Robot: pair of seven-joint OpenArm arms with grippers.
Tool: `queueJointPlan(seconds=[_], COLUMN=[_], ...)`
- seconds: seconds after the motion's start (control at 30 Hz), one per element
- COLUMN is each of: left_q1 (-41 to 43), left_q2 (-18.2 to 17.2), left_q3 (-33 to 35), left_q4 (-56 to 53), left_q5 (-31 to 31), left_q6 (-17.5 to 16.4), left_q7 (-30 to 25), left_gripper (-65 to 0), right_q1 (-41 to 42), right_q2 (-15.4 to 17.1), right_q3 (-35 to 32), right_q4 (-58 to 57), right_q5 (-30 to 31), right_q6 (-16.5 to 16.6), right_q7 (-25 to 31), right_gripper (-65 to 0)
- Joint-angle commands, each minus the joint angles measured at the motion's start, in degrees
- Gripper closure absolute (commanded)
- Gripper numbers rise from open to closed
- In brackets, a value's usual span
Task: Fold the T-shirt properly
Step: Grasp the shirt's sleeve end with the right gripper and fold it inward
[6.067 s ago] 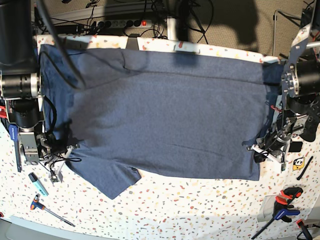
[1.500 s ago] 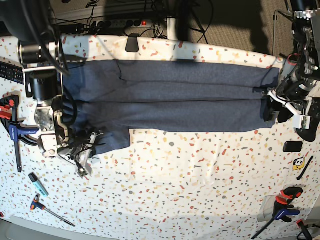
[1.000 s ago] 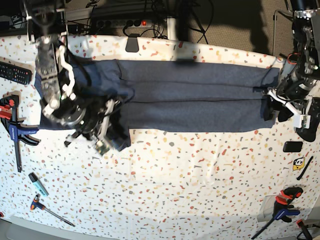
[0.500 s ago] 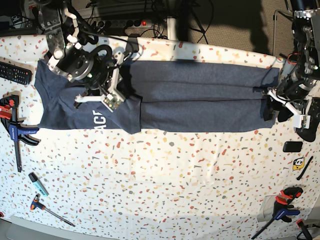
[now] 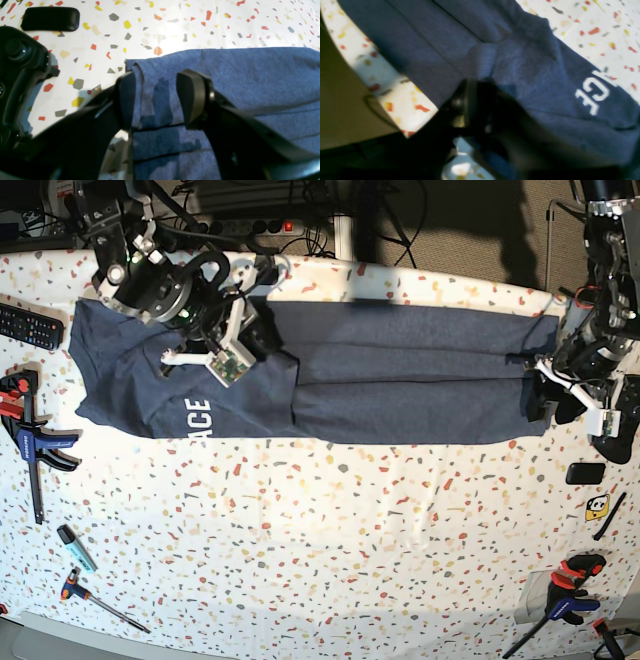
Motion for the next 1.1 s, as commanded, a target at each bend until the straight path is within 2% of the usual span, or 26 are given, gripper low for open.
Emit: queueJointPlan(seconds=[0.0,0.03,0.1,0.33,0.43,0.7,0.97,1.07], left_q1=[-0.66,-0.66,-0.63,-0.63,-0.66,-0.70,-0.66,-0.68], left_q2=[-0.83,-0.83,-0.83,-0.85,-0.83,-1.22,-4.72,-4.76], left_q3=[-0.42,-0.42,-0.42,-0.42,-0.42,-0.44,-0.44,-0.42], left_q4=[0.96,0.96,0.96,0.96,0.94,-3.37,-9.22,-11.04], left_q5=[-0.61,-0.61,-0.61,-0.57,2.27,2.73,-6.82,-11.39], left_q6=[-0.04,-0.02,-0.02,-0.04,-0.02,0.24,-0.07,-2.71], left_q7=[-1.27,-1.27,-1.22,0.02,0.04,1.20,3.30,4.83], left_gripper=[-29.4,-29.4,-29.4,-29.4,-29.4,-29.4,-29.4,-29.4], right_q1=[0.48,0.48,0.48,0.96,1.11,1.09,1.09,1.09], right_q2=[0.28,0.28,0.28,0.31,0.31,0.31,0.28,0.28], right_q3=[0.33,0.33,0.33,0.35,0.87,5.86,11.34,12.44], right_q4=[1.14,1.16,1.14,1.16,1.16,1.16,1.14,1.14], right_q5=[2.40,3.80,5.90,6.43,6.34,6.36,6.56,6.54], right_q6=[-0.02,-0.02,0.00,0.00,-0.02,-0.02,-0.02,-0.02], right_q7=[1.07,0.96,0.79,0.72,0.61,-0.74,-2.84,-2.80], right_gripper=[-26.7,-31.3,-34.2,-34.2,-34.2,-34.2,-34.2,-34.2])
